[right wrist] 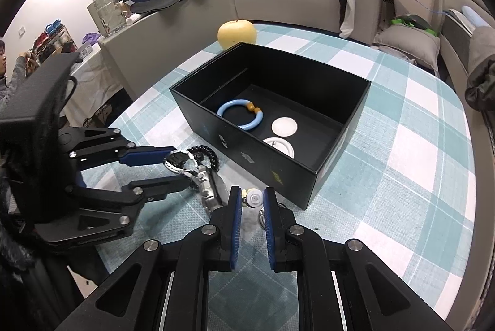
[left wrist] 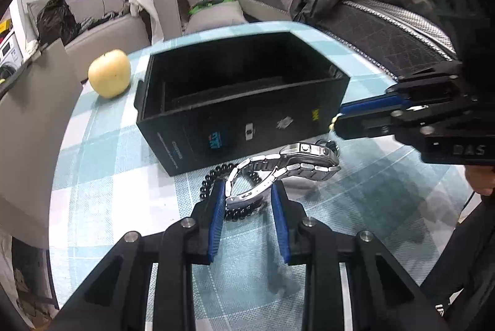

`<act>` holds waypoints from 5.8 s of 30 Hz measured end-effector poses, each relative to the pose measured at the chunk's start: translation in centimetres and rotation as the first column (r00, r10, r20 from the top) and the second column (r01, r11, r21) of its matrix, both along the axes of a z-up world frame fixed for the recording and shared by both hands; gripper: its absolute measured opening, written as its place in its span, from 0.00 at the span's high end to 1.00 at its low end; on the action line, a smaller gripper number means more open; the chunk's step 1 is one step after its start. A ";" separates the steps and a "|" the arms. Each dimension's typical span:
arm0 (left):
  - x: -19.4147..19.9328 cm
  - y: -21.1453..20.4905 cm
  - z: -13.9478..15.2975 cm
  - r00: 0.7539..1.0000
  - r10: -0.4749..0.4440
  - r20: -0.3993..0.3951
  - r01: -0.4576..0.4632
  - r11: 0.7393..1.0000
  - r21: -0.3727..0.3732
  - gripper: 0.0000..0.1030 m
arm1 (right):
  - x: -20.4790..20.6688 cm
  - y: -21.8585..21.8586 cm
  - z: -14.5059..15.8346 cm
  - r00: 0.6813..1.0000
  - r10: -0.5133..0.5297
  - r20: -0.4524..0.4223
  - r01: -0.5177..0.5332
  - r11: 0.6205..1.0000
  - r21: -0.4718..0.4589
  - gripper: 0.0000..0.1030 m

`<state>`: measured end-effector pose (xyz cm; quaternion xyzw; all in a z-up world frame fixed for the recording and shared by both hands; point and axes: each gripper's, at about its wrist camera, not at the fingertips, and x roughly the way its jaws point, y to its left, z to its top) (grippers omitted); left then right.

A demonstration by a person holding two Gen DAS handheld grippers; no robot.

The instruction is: Organize jewelry

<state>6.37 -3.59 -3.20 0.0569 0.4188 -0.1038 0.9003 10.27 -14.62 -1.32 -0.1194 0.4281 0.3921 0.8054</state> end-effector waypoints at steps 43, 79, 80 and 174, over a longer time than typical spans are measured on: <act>7.0 3.1 2.3 0.975 0.193 0.114 -0.184 0.980 -0.081 0.77 | 6.3 0.9 2.7 0.970 -0.242 -0.033 0.244 0.950 0.194 0.87; 7.8 1.9 1.3 0.981 0.186 0.058 -0.185 0.982 -0.025 0.76 | 6.1 3.5 1.7 0.977 -0.207 0.048 0.203 0.977 0.071 0.79; 7.8 1.9 1.3 0.981 0.185 0.056 -0.184 0.982 -0.033 0.76 | 6.0 3.3 1.9 0.977 -0.203 0.060 0.199 0.977 0.073 0.76; 3.3 2.5 -2.1 0.975 0.164 -0.152 -0.164 0.986 0.008 0.01 | 0.8 1.5 -3.8 0.999 0.001 -0.045 -0.010 0.981 -0.195 0.85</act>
